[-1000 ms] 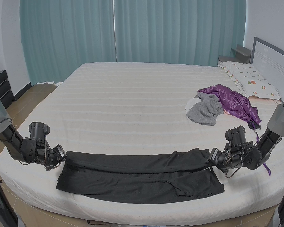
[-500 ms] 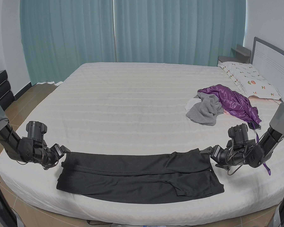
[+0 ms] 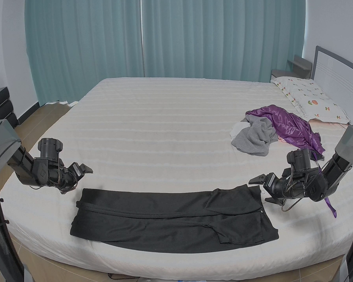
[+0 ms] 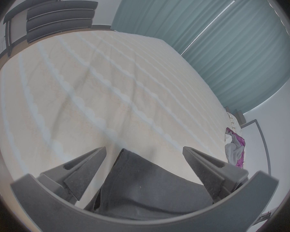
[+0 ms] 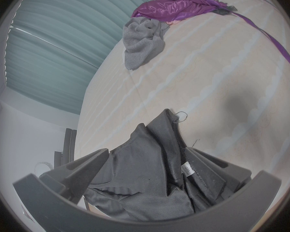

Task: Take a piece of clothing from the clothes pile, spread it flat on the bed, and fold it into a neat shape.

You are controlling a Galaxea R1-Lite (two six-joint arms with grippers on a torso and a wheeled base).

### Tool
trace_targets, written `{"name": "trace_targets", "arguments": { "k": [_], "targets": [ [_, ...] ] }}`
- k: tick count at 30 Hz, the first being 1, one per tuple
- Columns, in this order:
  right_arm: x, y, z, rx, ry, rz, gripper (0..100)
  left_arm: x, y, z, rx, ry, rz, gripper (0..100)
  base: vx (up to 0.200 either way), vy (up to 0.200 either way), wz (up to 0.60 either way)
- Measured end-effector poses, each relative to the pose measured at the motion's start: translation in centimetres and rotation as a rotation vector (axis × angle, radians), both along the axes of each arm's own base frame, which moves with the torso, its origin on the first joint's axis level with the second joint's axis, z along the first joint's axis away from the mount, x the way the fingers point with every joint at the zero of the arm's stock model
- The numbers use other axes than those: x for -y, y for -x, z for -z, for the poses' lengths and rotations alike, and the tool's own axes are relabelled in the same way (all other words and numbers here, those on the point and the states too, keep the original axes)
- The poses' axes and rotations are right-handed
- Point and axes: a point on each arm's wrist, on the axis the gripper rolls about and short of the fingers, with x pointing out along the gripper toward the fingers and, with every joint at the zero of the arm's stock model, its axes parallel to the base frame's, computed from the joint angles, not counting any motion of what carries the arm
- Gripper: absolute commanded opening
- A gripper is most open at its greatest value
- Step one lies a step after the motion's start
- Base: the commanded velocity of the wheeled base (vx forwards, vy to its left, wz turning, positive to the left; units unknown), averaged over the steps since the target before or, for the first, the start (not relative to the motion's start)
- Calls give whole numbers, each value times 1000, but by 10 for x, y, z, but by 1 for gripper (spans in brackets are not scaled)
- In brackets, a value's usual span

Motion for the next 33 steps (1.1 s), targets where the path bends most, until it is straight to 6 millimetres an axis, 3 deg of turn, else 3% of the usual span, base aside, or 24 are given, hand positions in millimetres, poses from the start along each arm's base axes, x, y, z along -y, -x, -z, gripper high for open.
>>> {"name": "trace_targets", "arguments": {
  "k": [6,7,20,33],
  "targets": [
    [6,-1,10,-34,-20,0,100,0,-18,23,-21,-3,18,100,0,0,0],
    [6,-2,12,-37,-20,1,100,0,-20,27,-27,0,21,0,0,0,0],
    [15,-3,25,-26,-37,41,100,-2,-23,41,-55,17,28,0,0,0,0],
    [13,-30,30,26,-13,66,100,-7,-23,41,-54,16,9,0,0,0,0]
  ]
}}
